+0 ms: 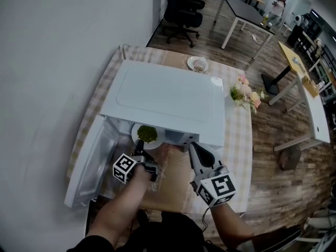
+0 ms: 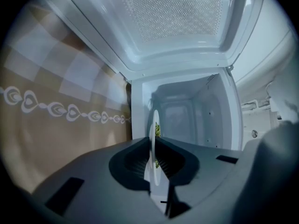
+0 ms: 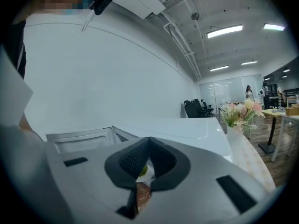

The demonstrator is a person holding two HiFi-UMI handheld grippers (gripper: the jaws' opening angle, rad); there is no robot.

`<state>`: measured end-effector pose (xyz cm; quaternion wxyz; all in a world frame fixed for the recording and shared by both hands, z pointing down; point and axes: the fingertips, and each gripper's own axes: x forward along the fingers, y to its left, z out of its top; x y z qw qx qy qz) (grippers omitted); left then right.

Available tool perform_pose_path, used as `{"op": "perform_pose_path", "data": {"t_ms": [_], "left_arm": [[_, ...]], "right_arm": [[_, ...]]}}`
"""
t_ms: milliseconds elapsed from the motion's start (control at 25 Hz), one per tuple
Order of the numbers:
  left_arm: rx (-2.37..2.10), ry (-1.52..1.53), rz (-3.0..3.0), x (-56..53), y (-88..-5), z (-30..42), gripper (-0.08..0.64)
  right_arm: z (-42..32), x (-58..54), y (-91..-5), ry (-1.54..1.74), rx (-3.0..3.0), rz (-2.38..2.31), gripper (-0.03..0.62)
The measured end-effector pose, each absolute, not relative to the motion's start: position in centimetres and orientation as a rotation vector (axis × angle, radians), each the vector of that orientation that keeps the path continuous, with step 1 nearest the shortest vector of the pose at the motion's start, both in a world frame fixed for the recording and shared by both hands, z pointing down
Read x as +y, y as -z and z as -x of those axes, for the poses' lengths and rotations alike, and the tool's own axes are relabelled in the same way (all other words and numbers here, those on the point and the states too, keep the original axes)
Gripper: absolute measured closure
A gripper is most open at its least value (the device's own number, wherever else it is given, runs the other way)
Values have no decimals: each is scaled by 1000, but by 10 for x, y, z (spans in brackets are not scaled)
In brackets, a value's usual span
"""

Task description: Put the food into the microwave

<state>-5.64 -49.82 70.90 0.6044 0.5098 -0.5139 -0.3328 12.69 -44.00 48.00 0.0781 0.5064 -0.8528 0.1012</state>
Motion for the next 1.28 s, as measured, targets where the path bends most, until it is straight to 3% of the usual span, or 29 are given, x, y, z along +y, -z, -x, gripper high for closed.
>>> {"op": "perform_pose_path", "data": {"t_ms": [200, 400, 680, 760, 840, 1280], "left_arm": [[-1187, 753, -1239, -503, -705, 54, 520], [-1206, 705, -1327, -496, -696, 52, 402], [-1261, 645, -1364, -466, -698, 67, 390], [-1306, 570, -1424, -456, -699, 69, 418], [-1334, 488, -1509, -451, -697, 68, 538], [-1452, -17, -1972, -461, -687, 45, 552]], "right_arm": [[-134, -435, -480, -325, -2527, -1538, 589], [-136, -432, -474, -321, -2591, -1572, 589], [-129, -424, -472, -303, -2592, -1560, 589], [-127, -421, -473, -311, -2586, -1561, 589], [-125, -418, -474, -320, -2587, -1555, 589], [-133, -406, -477, -308, -2583, -1572, 589]]}}
